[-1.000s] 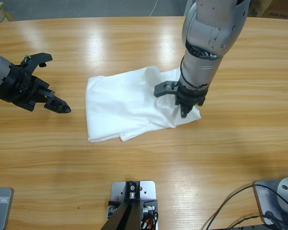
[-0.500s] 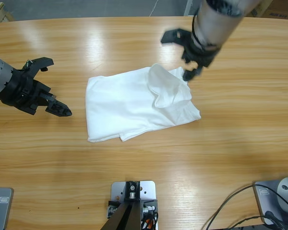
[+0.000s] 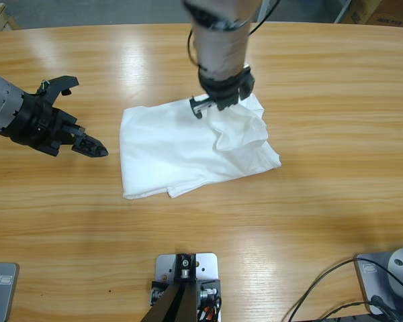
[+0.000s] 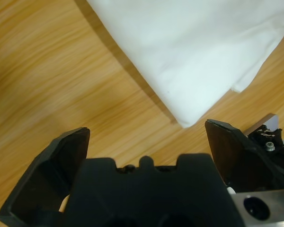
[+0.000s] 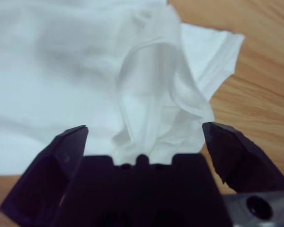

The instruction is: Fold clothes

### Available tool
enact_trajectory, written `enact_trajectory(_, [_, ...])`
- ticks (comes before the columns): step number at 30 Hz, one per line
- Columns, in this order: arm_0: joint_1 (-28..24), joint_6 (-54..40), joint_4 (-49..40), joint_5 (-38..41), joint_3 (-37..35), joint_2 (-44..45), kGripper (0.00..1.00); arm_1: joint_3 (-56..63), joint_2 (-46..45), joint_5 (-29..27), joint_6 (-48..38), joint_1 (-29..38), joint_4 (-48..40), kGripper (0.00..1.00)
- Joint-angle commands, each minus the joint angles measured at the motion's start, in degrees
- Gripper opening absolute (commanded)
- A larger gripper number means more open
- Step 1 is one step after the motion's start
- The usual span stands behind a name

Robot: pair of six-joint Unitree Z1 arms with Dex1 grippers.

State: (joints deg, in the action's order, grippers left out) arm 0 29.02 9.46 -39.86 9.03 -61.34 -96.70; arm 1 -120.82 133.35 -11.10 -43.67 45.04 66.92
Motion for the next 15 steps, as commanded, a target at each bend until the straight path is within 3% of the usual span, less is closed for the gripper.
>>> enact_trajectory(1, [-0.8, 0.2, 1.3, 1.0, 2.2, -2.4, 0.954, -14.8, 13.3, -5.9, -1.9, 1.8, 14.8, 0.996])
enact_trajectory(15, [-1.4, 0.2, 1.7, 1.0, 2.5, -2.9, 0.954, -20.2, 18.4, -9.4, -1.5, 2.0, 22.2, 0.991])
